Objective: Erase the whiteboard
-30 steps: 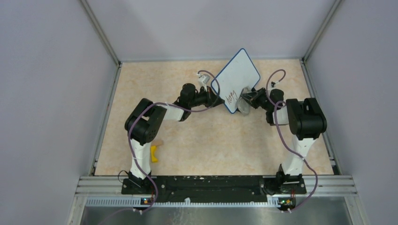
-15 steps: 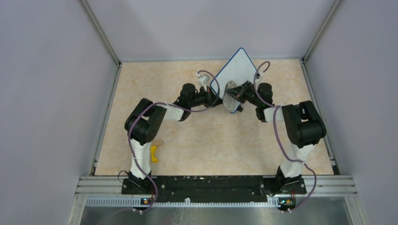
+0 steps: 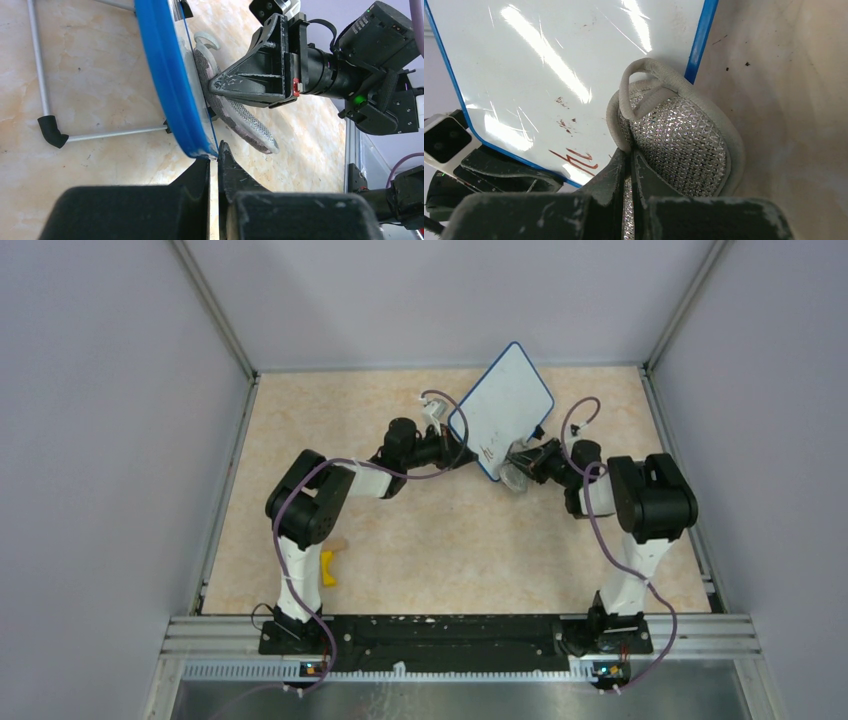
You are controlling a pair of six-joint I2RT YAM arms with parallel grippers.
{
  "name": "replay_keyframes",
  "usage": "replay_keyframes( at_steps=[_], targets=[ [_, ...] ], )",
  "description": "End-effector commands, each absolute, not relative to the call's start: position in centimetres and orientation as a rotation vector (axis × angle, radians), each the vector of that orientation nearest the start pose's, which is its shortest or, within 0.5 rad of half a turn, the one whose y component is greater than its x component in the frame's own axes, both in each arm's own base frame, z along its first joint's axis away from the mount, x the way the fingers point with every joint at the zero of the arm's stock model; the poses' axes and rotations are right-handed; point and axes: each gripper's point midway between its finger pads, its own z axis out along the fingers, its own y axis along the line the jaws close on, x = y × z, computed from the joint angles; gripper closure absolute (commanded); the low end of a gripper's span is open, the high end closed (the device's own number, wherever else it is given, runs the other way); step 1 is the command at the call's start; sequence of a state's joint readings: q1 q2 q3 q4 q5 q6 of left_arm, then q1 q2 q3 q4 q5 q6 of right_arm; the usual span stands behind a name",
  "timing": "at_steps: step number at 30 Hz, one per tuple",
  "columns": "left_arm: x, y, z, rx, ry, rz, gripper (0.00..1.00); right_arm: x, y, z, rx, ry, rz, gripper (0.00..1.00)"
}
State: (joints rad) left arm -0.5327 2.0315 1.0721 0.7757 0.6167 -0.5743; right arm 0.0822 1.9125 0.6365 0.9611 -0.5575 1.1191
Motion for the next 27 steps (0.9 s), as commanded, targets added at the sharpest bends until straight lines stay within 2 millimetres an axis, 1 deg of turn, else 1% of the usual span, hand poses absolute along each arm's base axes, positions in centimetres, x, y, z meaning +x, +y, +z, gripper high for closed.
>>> replay_keyframes(
  at_steps=[1, 2, 4, 7, 10, 12, 13, 14, 16, 19, 20, 23, 25, 27],
  targets=[
    [37.0, -36.6, 8.0, 0.486, 1.984, -1.310, 1.00, 41.6, 18.7, 8.3, 0.539, 1.966, 1.332, 1.00],
    [37.0, -36.6, 7.9, 0.484, 1.986, -1.308, 1.00, 41.5, 20.0, 9.1, 0.506, 1.963, 1.354, 1.00],
    [37.1, -36.6, 7.9, 0.485, 1.987, -1.305, 1.00, 41.5, 21.8, 11.2, 0.452, 1.939, 1.392, 1.00],
    [37.1, -36.6, 7.9, 0.485, 1.991, -1.301, 1.00, 42.1, 24.0, 14.6, 0.371, 1.897, 1.432, 1.00],
    [37.0, -36.5, 7.8, 0.483, 1.994, -1.303, 1.00, 42.9, 24.8, 17.4, 0.328, 1.850, 1.449, 1.00],
    [37.0, -36.5, 7.8, 0.482, 1.996, -1.303, 1.00, 43.6, 24.7, 18.2, 0.327, 1.836, 1.437, 1.00],
    [37.0, -36.5, 7.7, 0.481, 1.997, -1.303, 1.00, 43.9, 24.6, 18.1, 0.334, 1.839, 1.427, 1.00],
    [37.0, -36.5, 7.8, 0.482, 1.995, -1.303, 1.00, 44.2, 24.4, 17.8, 0.343, 1.840, 1.420, 1.00],
    [37.0, -36.5, 7.9, 0.481, 1.993, -1.301, 1.00, 44.7, 23.7, 16.5, 0.376, 1.854, 1.402, 1.00],
    [37.0, -36.5, 8.1, 0.484, 1.989, -1.300, 1.00, 45.1, 21.9, 12.7, 0.450, 1.902, 1.369, 1.00],
    [37.1, -36.5, 8.1, 0.485, 1.987, -1.299, 1.00, 45.2, 20.9, 11.3, 0.490, 1.918, 1.348, 1.00],
    [37.0, -36.5, 8.1, 0.487, 1.986, -1.299, 1.00, 44.4, 18.7, 6.9, 0.583, 1.978, 1.307, 1.00],
    [37.0, -36.5, 8.0, 0.484, 1.988, -1.303, 1.00, 43.8, 17.9, 4.8, 0.621, 2.015, 1.286, 1.00],
    [37.0, -36.6, 7.9, 0.483, 1.988, -1.312, 1.00, 43.4, 17.9, 4.3, 0.622, 2.029, 1.282, 1.00]
  ],
)
